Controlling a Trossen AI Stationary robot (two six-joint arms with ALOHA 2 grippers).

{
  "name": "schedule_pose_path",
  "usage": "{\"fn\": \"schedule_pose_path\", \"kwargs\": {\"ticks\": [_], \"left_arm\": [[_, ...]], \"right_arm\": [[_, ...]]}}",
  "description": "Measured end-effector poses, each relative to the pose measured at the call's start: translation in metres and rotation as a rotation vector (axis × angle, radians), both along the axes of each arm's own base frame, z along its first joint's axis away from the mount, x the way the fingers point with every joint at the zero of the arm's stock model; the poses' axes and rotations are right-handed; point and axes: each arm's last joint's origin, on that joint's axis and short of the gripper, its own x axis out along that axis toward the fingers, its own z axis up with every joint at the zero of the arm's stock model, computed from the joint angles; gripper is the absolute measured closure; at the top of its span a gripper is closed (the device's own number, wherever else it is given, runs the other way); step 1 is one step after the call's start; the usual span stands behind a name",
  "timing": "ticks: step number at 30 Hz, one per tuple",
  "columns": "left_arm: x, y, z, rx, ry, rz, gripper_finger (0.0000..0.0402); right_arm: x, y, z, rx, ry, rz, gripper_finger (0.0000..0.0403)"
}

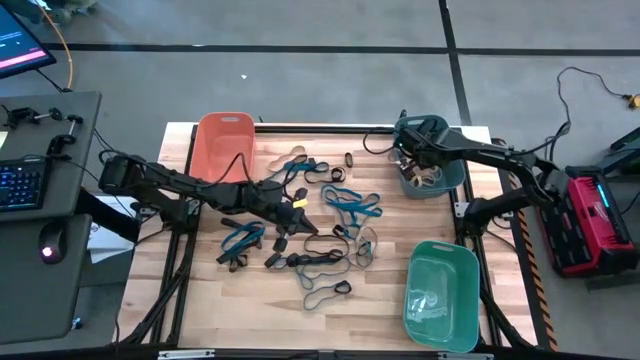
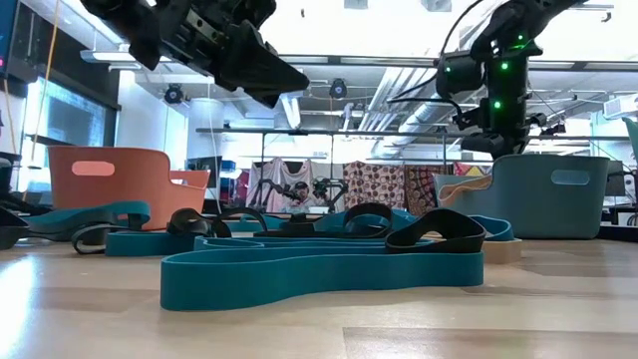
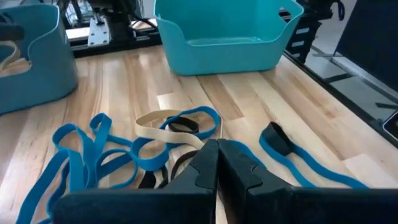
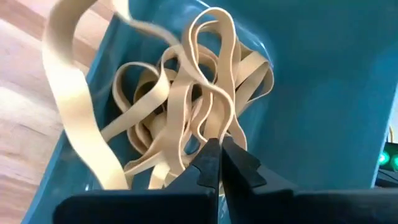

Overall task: Sort rubber bands into baskets
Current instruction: Put the white rubber band into the blue bin

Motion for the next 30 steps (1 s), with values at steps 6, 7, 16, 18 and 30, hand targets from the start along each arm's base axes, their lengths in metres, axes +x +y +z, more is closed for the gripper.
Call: {"fn": "schedule_pose_path", "kwargs": {"ticks": [6,7,16,18,30], "left_arm": [[0.0,0.0,0.002,-0.003,-0.005,0.015,0.0401],[0.0,0.0,0.002,-0.003,-0.007,0.016,0.0401],[0.0,0.001,0.002,0.004,-0.005,0.035,0.0401],[0.0,0.001,0.001,0.004,-0.004,0.035,0.0401],[0.0,0.001,0.001,0.005,-0.002,0.036,0.0401]], "right_arm": [[-0.001,0.0,0.0,-0.022,0.025,-0.008,0.0355],[-0.002,-0.001,0.0,-0.025,0.027,-0.014,0.0347],[-0.015,-0.018,-0.004,0.034,-0.029,-0.086,0.0397],[-0.01,-0.021,-0.003,0.038,-0.105,-0.038,0.0395],[0.006,-0.03,0.0,0.102,-0.349,0.131,0.0373]]}}
